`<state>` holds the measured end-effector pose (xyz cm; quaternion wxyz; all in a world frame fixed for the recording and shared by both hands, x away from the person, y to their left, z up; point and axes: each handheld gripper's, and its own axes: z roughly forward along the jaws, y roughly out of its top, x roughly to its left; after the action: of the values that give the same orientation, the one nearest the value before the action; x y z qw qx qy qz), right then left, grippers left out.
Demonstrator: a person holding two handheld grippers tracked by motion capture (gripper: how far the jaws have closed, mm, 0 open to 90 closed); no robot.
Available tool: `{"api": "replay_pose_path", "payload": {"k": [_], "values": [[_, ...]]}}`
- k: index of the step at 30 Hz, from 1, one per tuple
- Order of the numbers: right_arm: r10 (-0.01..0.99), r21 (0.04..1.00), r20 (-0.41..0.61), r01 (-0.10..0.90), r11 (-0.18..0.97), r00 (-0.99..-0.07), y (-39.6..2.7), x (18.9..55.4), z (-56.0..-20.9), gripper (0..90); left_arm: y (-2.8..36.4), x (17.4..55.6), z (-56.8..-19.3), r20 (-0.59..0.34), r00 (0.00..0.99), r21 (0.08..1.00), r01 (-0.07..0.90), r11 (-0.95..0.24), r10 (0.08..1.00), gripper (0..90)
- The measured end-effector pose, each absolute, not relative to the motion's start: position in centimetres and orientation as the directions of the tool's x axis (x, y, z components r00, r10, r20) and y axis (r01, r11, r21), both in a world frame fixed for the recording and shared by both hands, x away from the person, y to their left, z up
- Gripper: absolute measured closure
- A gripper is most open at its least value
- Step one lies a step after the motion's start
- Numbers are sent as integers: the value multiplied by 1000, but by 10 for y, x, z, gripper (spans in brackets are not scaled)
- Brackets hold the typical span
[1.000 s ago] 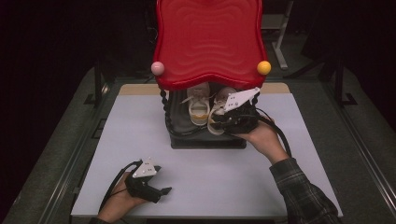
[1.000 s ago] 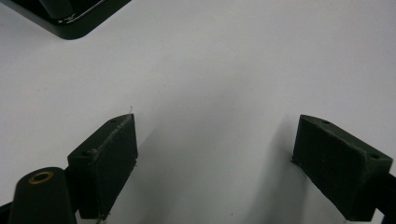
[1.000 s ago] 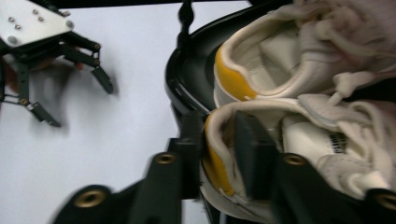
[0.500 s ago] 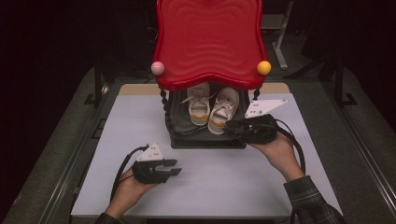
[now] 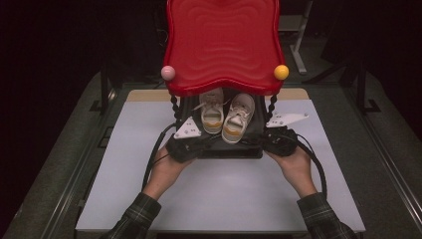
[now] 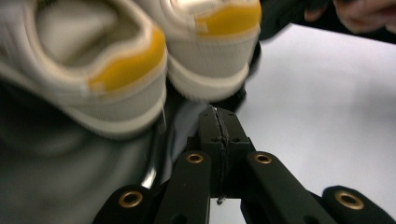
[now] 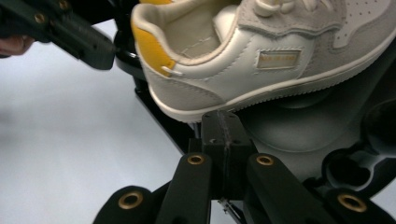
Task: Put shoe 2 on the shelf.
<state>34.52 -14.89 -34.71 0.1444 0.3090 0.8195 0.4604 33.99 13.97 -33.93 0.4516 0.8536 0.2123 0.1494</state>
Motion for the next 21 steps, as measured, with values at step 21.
{"api": "replay_pose_path", "payload": {"k": [21], "values": [[735,865,27,385,323,-678,-142,361,-345,897,106,360,-337,95,851,833,216,-510,516,899]]}}
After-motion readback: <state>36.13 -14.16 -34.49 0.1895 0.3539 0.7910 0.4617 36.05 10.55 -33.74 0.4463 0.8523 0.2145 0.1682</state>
